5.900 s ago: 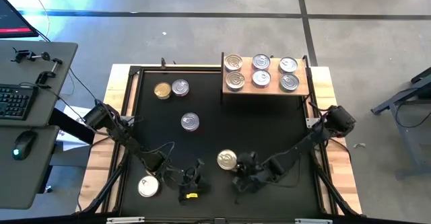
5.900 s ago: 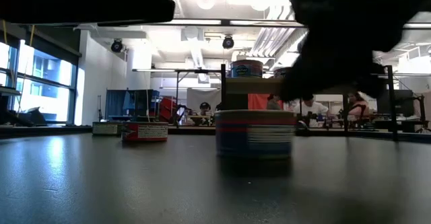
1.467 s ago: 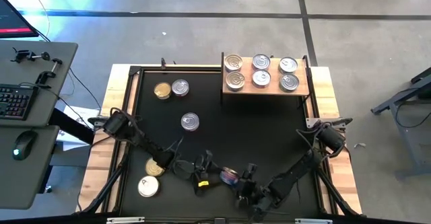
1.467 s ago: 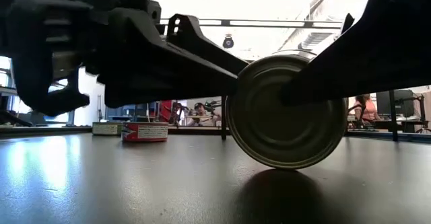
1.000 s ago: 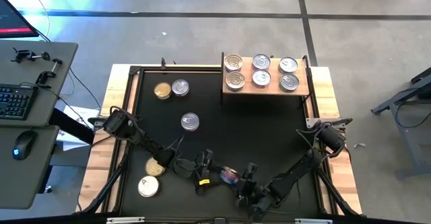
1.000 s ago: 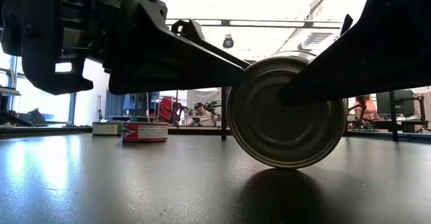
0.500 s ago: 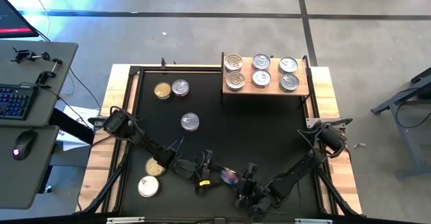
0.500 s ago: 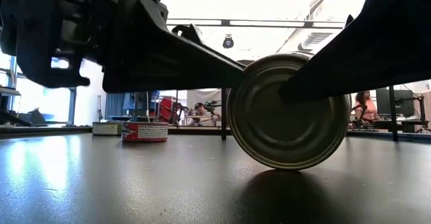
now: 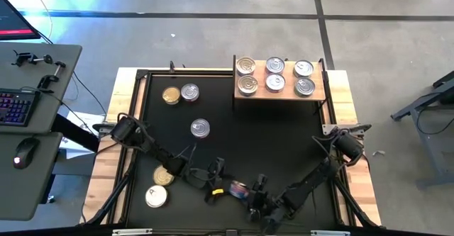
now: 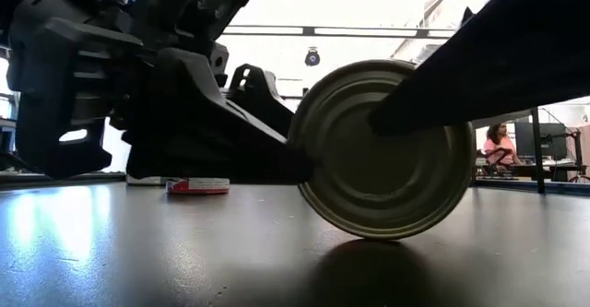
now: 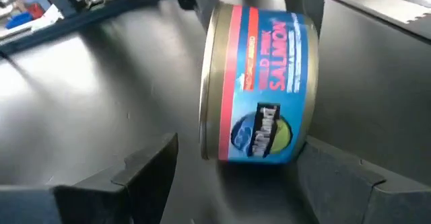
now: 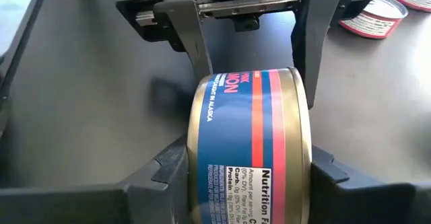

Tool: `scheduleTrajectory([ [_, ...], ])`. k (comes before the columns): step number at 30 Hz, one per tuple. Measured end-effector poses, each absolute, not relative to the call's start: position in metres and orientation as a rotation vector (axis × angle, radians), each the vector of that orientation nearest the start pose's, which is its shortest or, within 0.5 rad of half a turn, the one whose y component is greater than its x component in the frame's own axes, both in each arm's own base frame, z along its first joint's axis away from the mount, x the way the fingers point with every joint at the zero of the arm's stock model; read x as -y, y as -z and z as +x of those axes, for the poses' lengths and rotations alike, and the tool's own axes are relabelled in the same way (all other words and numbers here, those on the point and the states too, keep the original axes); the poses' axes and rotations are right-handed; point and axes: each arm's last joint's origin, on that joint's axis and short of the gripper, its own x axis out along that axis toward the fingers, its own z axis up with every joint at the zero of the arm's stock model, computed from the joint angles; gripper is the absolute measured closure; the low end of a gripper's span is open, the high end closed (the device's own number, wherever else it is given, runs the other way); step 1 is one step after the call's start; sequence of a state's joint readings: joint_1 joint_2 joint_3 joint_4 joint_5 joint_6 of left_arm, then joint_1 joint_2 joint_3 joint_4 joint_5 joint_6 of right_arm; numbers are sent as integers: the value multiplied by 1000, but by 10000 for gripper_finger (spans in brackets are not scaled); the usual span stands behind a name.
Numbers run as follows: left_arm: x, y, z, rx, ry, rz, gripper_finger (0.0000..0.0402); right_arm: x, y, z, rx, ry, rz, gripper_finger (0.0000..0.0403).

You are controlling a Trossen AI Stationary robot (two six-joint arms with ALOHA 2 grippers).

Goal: Stack canned seafood by type on shelf
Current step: Stack the blue tuna can on top of the other blue tuna can on the shelf

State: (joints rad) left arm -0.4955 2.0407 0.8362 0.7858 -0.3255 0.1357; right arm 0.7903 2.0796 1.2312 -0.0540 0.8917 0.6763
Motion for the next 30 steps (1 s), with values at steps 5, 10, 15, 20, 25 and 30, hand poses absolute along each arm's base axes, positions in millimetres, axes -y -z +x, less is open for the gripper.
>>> scheduleTrajectory([
  [5, 176, -98, 330, -331, 229, 367, 122, -266, -126, 318, -520, 250, -53, 239],
  [10, 179, -97, 329, -344, 239, 420, 158, -259, -126, 325, -531, 242, -70, 237],
  [15, 184, -91, 320, -440, 178, 472, 231, -253, -124, 330, -578, 207, -26, 140],
  [20, 186, -99, 309, -534, 124, 445, 232, -243, -136, 330, -637, 195, -31, 82],
  [25, 178, -118, 299, -657, 66, 375, 232, -247, -162, 332, -624, 253, -273, 83],
  [30, 172, -136, 304, -764, 19, 329, 232, -244, -181, 347, -610, 227, -400, 90],
])
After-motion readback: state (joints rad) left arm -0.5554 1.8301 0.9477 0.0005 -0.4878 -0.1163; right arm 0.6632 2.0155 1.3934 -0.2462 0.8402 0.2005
